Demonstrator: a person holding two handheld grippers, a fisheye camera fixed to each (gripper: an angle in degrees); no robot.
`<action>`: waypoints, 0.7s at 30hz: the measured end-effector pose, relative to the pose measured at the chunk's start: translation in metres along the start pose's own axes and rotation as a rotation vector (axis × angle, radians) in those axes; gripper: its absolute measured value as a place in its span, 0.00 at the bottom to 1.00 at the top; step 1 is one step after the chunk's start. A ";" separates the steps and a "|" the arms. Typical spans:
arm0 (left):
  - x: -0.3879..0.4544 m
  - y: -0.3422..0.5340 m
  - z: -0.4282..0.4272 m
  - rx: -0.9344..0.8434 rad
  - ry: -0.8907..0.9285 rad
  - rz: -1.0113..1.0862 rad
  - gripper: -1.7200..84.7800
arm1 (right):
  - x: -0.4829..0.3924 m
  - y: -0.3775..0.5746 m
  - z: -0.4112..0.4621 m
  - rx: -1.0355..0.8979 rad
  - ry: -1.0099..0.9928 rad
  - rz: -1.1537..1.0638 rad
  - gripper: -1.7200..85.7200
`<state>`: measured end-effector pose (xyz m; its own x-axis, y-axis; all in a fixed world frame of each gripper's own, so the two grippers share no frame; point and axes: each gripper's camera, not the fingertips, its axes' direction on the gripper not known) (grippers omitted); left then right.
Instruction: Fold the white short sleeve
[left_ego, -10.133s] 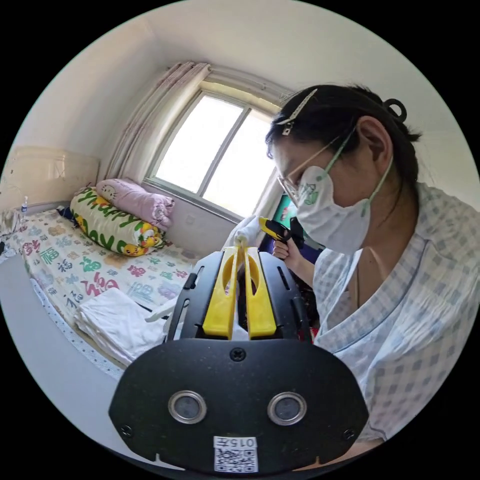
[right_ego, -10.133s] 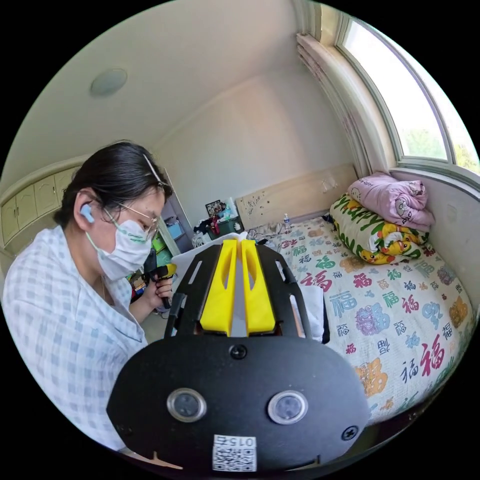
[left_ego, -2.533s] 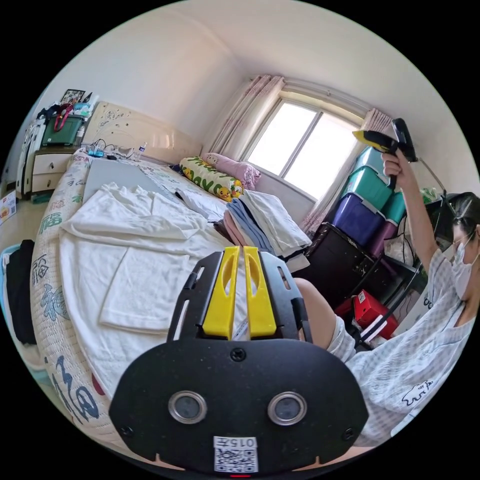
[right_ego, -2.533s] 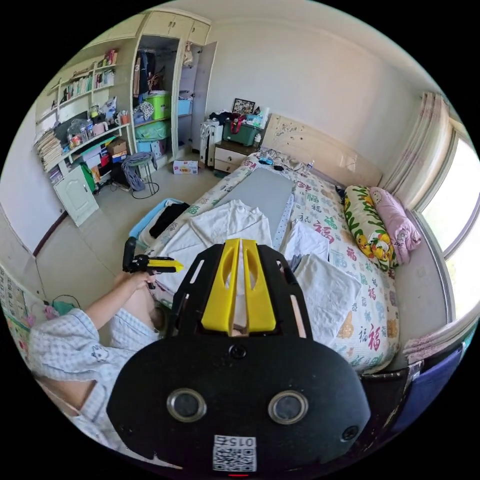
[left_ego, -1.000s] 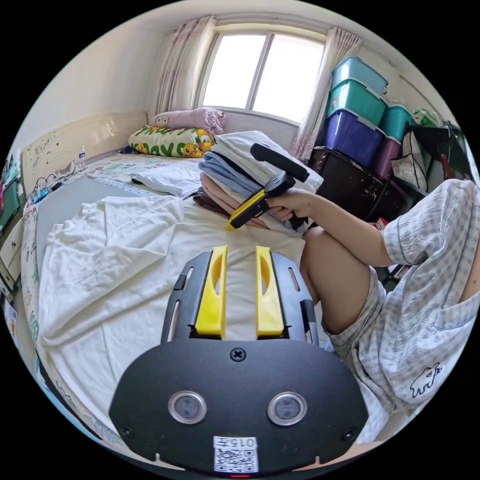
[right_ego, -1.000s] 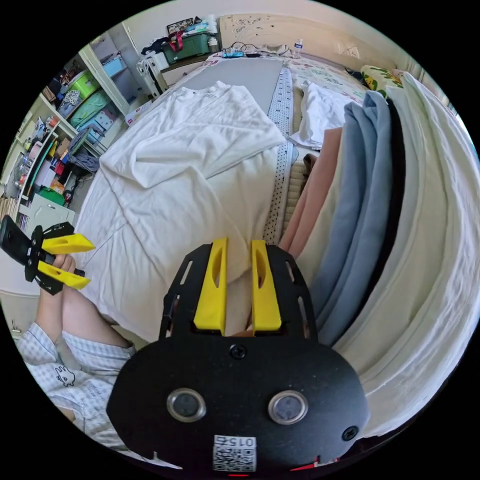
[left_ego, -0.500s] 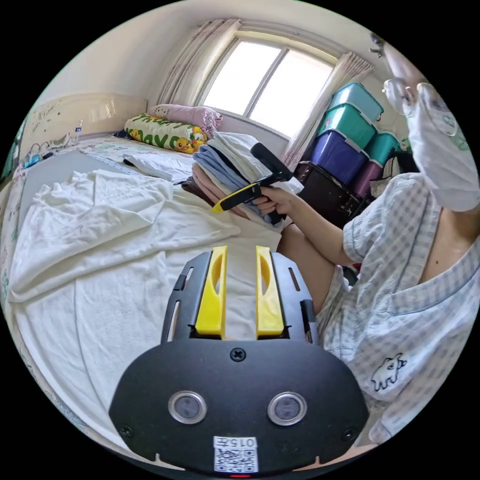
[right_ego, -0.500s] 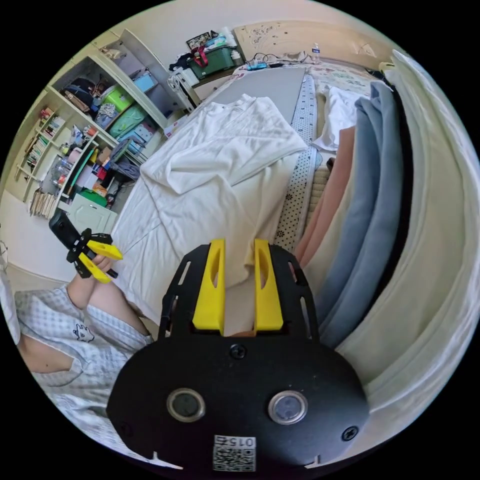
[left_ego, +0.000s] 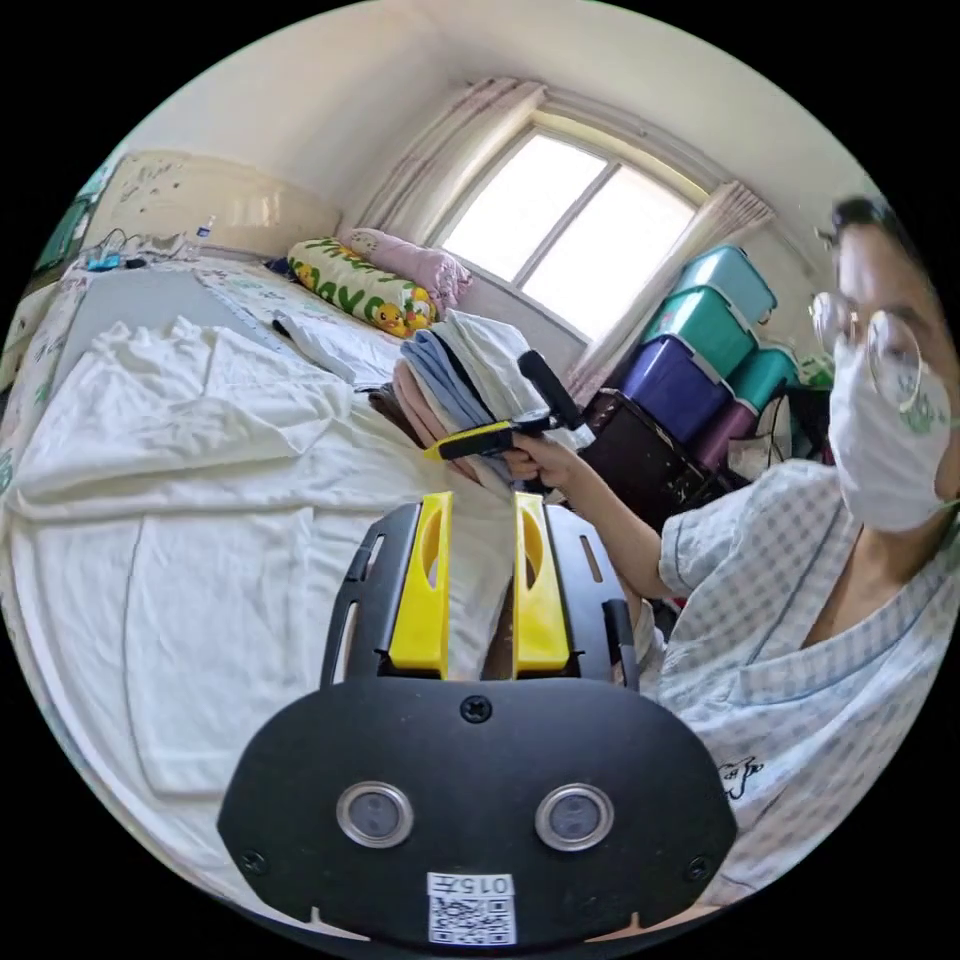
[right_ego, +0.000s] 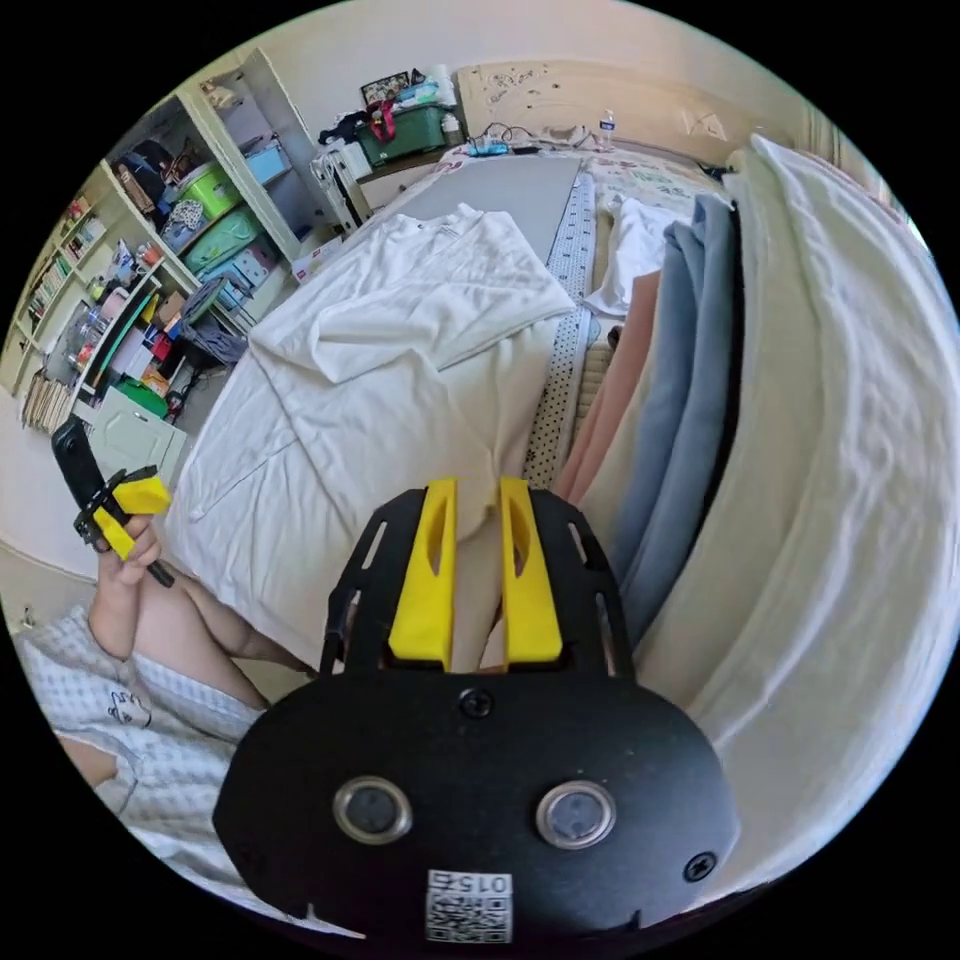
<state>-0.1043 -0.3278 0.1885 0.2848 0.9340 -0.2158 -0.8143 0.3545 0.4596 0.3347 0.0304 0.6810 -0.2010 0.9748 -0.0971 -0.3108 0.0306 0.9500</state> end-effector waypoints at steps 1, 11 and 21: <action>0.005 0.003 -0.003 0.014 -0.004 0.005 0.13 | 0.003 0.005 0.002 0.009 -0.001 0.038 0.09; 0.042 0.044 -0.003 0.057 -0.316 0.049 0.15 | 0.034 0.054 0.005 0.215 -0.391 0.206 0.01; 0.081 0.054 0.051 0.078 -0.516 0.200 0.18 | -0.025 0.032 0.009 0.372 -0.927 -0.003 0.02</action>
<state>-0.0994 -0.2303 0.2395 0.3549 0.8772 0.3234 -0.8439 0.1518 0.5145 0.3385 0.0090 0.7163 0.6531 0.7570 0.0201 0.0323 -0.0544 0.9980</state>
